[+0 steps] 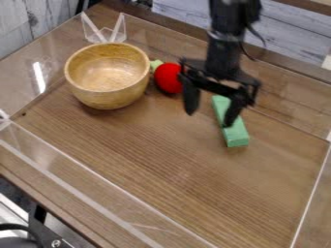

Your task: Put the green block in the brown bowl

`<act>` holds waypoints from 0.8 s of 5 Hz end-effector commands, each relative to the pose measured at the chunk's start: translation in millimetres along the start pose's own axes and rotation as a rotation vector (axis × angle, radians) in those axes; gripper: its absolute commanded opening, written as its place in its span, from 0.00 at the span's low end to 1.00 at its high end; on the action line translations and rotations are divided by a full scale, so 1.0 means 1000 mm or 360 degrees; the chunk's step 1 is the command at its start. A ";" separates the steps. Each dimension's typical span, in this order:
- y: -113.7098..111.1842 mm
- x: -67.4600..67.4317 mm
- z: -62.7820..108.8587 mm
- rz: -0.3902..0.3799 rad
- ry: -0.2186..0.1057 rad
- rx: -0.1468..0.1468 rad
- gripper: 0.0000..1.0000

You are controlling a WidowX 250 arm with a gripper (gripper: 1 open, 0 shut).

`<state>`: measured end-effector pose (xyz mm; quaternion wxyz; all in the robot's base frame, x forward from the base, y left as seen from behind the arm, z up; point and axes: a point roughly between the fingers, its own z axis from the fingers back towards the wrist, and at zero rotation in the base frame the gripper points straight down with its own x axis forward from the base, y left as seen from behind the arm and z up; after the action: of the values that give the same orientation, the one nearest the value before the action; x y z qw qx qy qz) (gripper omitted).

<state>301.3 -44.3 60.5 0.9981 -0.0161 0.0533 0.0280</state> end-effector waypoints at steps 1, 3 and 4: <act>-0.015 0.015 0.007 0.0126 -0.0140 -0.0049 1.00; -0.013 0.033 -0.008 0.0354 -0.0207 -0.0091 1.00; -0.007 0.041 -0.013 0.0473 -0.0225 -0.0098 1.00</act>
<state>332.0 -50.7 28.9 0.9840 -0.0304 0.0110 0.1754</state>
